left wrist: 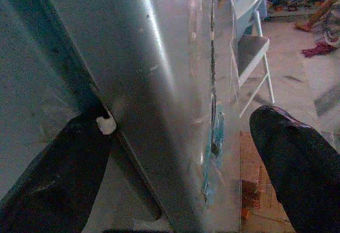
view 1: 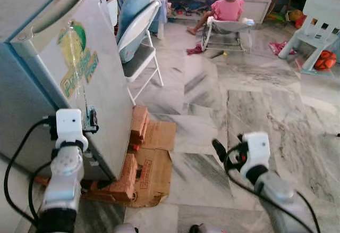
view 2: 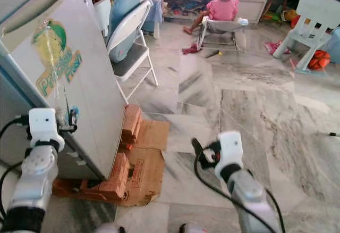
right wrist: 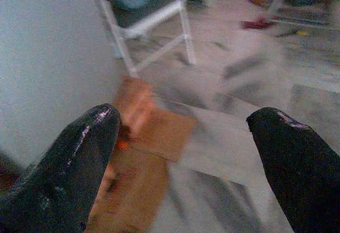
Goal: Restocking fridge
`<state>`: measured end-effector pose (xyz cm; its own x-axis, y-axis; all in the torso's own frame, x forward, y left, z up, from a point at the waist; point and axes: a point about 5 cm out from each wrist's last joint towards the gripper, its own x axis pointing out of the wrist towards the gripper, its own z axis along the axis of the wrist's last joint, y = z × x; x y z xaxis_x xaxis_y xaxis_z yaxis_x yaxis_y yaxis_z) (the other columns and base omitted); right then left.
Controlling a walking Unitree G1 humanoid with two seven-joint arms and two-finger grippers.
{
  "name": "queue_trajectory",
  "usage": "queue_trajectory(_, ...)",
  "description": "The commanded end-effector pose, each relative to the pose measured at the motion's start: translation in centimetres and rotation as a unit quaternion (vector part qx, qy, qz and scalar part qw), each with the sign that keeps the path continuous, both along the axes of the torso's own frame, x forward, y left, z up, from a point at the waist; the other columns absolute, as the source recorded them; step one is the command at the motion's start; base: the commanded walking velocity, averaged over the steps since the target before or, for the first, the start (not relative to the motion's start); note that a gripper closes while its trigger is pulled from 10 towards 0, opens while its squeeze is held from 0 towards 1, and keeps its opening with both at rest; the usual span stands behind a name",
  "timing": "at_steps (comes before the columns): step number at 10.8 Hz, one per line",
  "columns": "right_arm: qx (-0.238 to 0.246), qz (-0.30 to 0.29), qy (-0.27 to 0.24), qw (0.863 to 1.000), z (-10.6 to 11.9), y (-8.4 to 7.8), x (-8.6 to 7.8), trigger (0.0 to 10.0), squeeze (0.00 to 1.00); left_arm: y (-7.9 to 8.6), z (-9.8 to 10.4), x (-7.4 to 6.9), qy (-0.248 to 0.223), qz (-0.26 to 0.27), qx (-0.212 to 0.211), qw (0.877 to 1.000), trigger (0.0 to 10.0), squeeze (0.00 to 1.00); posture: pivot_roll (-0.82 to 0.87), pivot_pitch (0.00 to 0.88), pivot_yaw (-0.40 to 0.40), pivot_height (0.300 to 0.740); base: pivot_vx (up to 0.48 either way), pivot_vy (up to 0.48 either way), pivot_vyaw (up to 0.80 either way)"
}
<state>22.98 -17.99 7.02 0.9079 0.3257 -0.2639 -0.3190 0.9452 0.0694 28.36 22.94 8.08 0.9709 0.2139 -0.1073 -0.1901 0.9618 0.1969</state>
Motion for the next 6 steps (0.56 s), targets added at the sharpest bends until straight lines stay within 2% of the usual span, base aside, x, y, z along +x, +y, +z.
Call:
queue_trajectory(1, 0.007, 0.048, -0.003, 0.999, 0.7, 0.9, -0.1, 10.0, 0.00, 0.6, -0.2, 0.4, 0.011, 0.004, -0.005, 1.000, 10.0, 0.00, 0.03, 0.022, -0.014, 0.740, 0.000, 0.000, 0.00)
queue_trajectory(2, -0.007, 0.082, -0.005, 0.997, 0.8, 1.4, -0.2, 10.0, 0.00, 1.0, -0.2, 0.9, 0.010, 0.011, -0.007, 1.000, 10.0, 0.00, 0.03, 0.016, -0.020, 0.740, 0.000, 0.000, 0.00)
queue_trajectory(3, 0.004, 0.078, -0.001, 0.997, 0.9, 1.5, 0.0, 10.0, 0.00, 0.9, 0.1, 1.7, 0.006, 0.004, -0.018, 1.000, 10.0, 0.00, 0.03, 0.013, -0.023, 0.740, 0.000, 0.000, 0.00)
queue_trajectory(4, 0.005, 0.076, -0.001, 0.997, 0.9, 1.5, 0.1, 10.0, 0.00, -1.0, 1.0, 3.3, 0.000, -0.079, -0.039, 0.996, 10.0, 0.00, 0.04, 0.006, -0.031, 0.740, 0.000, 0.000, 0.00)
queue_trajectory(5, 0.007, -0.021, -0.003, 1.000, 0.8, -0.6, 0.2, 10.0, 0.00, -5.1, 2.4, 4.9, -0.004, -0.224, -0.060, 0.973, 10.0, 0.00, 0.04, 0.000, -0.038, 0.740, 0.000, 0.000, 0.00)
queue_trajectory(6, 0.004, -0.041, -0.003, 0.999, 0.7, -1.4, -0.4, 10.0, 0.00, -9.0, 2.6, 4.5, 0.026, -0.359, -0.058, 0.931, 10.0, 0.00, 0.03, 0.000, -0.037, 0.740, 0.000, 0.000, 0.00)
